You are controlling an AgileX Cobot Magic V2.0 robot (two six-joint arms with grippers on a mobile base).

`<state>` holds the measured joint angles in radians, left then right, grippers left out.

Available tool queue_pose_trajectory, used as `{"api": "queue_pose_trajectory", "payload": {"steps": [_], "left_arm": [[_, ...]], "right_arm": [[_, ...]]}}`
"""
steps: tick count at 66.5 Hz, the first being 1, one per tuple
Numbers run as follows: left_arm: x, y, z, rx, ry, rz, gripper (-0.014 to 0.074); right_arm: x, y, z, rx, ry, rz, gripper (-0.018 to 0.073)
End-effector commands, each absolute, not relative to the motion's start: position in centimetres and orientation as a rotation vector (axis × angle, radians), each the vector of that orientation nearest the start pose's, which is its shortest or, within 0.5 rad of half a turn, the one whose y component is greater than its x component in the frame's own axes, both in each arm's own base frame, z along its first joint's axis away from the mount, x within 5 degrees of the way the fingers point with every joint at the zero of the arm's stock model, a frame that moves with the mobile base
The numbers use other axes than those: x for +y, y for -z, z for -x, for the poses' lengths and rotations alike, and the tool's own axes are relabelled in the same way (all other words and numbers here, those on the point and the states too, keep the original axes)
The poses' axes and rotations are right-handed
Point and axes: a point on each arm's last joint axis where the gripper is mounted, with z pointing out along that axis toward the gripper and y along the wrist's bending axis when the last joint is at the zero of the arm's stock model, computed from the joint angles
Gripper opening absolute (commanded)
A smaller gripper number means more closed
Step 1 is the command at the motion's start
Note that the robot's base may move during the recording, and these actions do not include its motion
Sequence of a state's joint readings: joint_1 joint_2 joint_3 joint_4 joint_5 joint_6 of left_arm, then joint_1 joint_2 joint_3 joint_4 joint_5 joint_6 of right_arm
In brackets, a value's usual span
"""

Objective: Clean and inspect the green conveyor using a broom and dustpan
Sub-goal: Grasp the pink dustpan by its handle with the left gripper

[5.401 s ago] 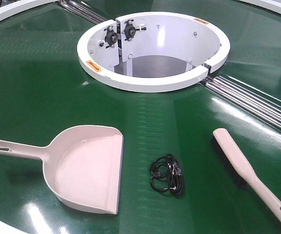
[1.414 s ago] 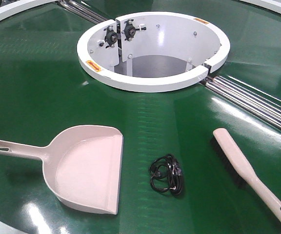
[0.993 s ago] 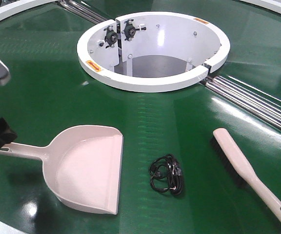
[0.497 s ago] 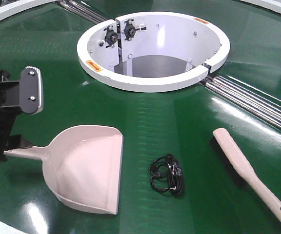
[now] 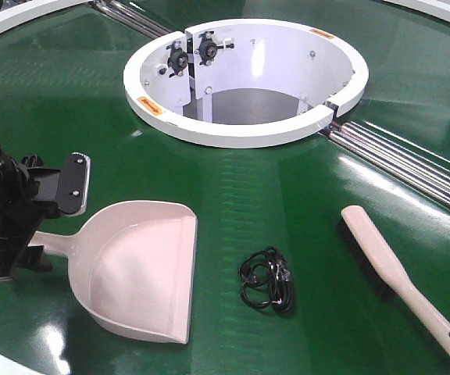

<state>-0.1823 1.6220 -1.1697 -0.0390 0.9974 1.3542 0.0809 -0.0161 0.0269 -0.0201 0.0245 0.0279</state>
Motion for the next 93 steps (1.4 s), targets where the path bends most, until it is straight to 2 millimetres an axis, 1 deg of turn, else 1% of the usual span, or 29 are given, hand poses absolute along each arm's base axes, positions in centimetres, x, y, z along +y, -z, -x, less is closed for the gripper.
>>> {"api": "queue_pose_trajectory", "payload": {"steps": [1, 15, 29, 41, 53, 59, 76, 78, 83, 93], "left_arm": [[-6.1, -25.7, -31.1, 2.087, -0.186, -2.017, 0.0563], [-6.2, -24.1, -31.9, 2.099, -0.16, -2.059, 0.0562], [-6.1, -23.3, -32.4, 2.1, -0.173, -2.075, 0.0561], [-6.2, -22.2, -32.7, 2.121, -0.152, -2.104, 0.0524], [-6.0, -21.9, -32.8, 2.122, -0.171, -2.131, 0.0424], [-6.0, -21.9, -32.8, 2.121, -0.172, -2.13, 0.0342], [-6.1, -22.1, -32.5, 2.13, -0.156, -2.148, 0.0009], [-6.1, -22.2, -32.4, 2.131, -0.155, -2.152, -0.001], [-6.1, -22.7, -32.1, 2.124, -0.163, -2.16, -0.0008], [-6.1, -24.2, -31.6, 2.093, -0.199, -2.133, -0.0008]], "right_arm": [[0.4, -20.3, -5.6, 1.455, -0.063, 0.056, -0.0009], [0.4, -20.3, -5.6, 1.455, -0.063, 0.056, -0.0009], [0.4, -20.3, -5.6, 1.455, -0.063, 0.056, -0.0009], [0.4, -20.3, -5.6, 1.455, -0.063, 0.056, -0.0009], [0.4, -20.3, -5.6, 1.455, -0.063, 0.056, -0.0009], [0.4, -20.3, -5.6, 1.455, -0.063, 0.056, -0.0009], [0.4, -20.3, -5.6, 1.455, -0.063, 0.056, -0.0009], [0.4, -20.3, -5.6, 1.455, -0.063, 0.056, -0.0009], [0.4, -20.3, -5.6, 1.455, -0.063, 0.056, -0.0009], [0.4, -20.3, -5.6, 1.455, -0.063, 0.056, -0.0009]]}}
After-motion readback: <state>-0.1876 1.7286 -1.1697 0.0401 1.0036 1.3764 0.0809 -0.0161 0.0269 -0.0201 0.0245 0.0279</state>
